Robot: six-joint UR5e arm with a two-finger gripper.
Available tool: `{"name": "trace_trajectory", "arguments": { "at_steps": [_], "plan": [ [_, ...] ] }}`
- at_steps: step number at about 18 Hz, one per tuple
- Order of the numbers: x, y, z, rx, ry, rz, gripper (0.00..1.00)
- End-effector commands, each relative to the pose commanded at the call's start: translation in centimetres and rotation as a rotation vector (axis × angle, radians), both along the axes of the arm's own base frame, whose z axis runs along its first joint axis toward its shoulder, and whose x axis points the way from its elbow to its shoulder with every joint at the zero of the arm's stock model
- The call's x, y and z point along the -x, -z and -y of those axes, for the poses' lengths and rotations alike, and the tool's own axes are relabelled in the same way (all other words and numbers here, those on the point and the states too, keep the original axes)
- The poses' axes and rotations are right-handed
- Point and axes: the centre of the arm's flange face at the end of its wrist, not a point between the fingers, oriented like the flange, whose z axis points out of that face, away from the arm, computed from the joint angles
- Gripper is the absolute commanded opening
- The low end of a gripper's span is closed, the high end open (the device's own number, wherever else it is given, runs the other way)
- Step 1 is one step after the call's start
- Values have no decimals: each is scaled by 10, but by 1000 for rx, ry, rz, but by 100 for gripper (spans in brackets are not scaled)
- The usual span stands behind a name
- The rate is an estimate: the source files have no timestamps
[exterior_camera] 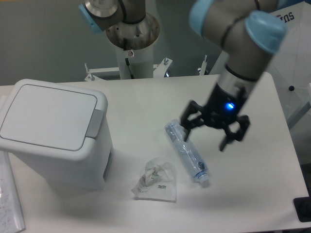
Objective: Open the trash can
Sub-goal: 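Move the open gripper from its start pose toward the white trash can lid, then lower the gripper onto the lid's grey tab and push it down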
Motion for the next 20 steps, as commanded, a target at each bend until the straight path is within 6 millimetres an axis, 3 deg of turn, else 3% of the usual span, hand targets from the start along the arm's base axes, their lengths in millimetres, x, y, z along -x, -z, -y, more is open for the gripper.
{"name": "trace_trajectory", "arguments": {
  "at_steps": [2, 5, 13, 20],
  "plan": [
    [-21, -16, -3, -15, 1, -5, 100],
    [-48, -12, -18, -54, 23, 45, 100],
    [-61, -3, -36, -131, 79, -2, 100],
    [-93, 12, -62, -116, 146, 17, 100]
  ]
}}
